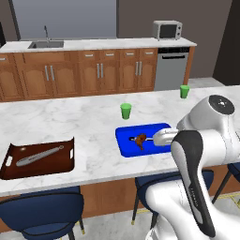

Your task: Gather the lime and onion from the fridge and place them on a tray on the dining counter. Then gather the chicken drumsticks from the fridge and place them on the other tray.

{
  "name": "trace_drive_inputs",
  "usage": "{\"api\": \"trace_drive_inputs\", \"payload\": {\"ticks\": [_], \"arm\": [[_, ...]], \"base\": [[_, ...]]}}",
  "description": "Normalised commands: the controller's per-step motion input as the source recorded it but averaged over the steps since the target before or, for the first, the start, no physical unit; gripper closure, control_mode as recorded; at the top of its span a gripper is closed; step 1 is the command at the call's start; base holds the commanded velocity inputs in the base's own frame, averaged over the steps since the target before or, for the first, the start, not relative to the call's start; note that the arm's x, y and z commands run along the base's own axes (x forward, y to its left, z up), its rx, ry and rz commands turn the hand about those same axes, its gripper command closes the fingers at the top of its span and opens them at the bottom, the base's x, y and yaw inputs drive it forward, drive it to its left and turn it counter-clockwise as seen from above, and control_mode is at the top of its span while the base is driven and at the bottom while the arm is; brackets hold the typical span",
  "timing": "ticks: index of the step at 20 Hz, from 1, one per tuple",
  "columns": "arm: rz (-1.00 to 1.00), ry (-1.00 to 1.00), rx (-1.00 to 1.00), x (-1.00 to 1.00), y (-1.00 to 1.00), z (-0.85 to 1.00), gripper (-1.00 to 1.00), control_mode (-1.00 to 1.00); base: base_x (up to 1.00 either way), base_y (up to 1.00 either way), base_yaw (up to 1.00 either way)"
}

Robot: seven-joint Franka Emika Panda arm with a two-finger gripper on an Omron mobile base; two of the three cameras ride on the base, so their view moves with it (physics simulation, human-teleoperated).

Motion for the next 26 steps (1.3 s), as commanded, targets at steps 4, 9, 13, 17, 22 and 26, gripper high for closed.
{"api": "trace_drive_inputs", "payload": {"ticks": [4,9,13,17,22,26], "arm": [[0.0,0.0,0.0,0.0,0.0,-0.02,-1.0,1.0],[0.0,0.0,0.0,0.0,0.0,0.0,-1.0,1.0],[0.0,0.0,0.0,0.0,0.0,0.0,-1.0,1.0],[0.0,0.0,0.0,0.0,0.0,0.0,-1.0,1.0],[0.0,0.0,0.0,0.0,0.0,0.0,-1.0,1.0],[0.0,0.0,0.0,0.0,0.0,0.0,-1.0,1.0]], "base": [[-0.03,0.0,0.0],[-0.11,0.11,0.01],[-0.69,0.72,0.11],[-0.86,1.0,0.13],[-0.78,1.0,0.11],[-0.48,1.0,0.09]]}}
